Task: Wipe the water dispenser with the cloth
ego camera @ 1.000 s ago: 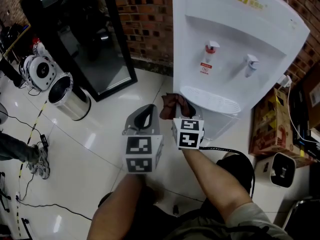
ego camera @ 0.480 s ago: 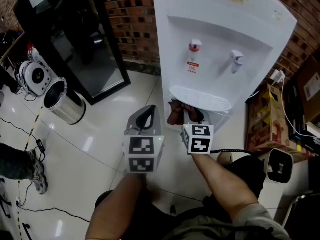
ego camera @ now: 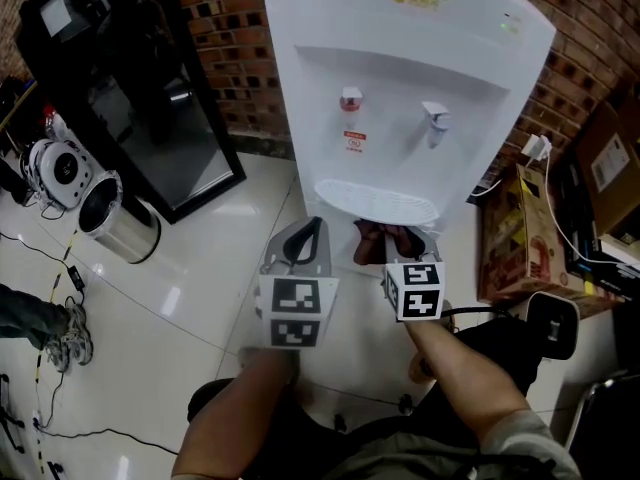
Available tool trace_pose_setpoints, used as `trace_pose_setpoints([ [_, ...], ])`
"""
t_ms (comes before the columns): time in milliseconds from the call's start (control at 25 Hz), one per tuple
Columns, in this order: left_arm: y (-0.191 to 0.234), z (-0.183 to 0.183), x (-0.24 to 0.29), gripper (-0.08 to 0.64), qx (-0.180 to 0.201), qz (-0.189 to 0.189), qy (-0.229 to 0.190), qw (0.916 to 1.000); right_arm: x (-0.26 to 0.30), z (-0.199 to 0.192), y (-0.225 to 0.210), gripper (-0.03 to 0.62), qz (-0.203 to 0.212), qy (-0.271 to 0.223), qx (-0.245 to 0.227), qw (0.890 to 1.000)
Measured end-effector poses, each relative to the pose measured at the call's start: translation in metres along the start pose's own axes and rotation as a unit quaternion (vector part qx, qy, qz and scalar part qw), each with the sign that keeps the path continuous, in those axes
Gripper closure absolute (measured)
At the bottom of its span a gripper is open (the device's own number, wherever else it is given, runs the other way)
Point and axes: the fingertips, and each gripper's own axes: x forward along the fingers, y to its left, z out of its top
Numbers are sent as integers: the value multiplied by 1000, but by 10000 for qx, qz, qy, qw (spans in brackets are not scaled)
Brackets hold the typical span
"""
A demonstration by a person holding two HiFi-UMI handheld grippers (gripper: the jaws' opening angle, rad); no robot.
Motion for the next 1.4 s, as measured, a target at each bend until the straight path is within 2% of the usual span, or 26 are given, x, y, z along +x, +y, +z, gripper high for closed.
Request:
trace_pose_setpoints([
  [360,-42,-4,14,560,110,-297,61,9995,-32,-5,-49,515,-308,-12,-89,9995],
  [600,-63,-8,20,560,178,-475,176,9986,-52,-8,-94,514,-754,-94,249,9968],
  [880,-83,-10,18,560,196,-558,165,9981,-57,-18,-108,514,-900,-63,322,9954],
  [1120,-67,-16,10,560,182,-346,192,9991,-58,-15,-88,514,-624,-133,582,9963],
  [1400,-10,-24,-13,560,-56,232,226,9995,-26,0,20,512,378,-171,444,9982],
])
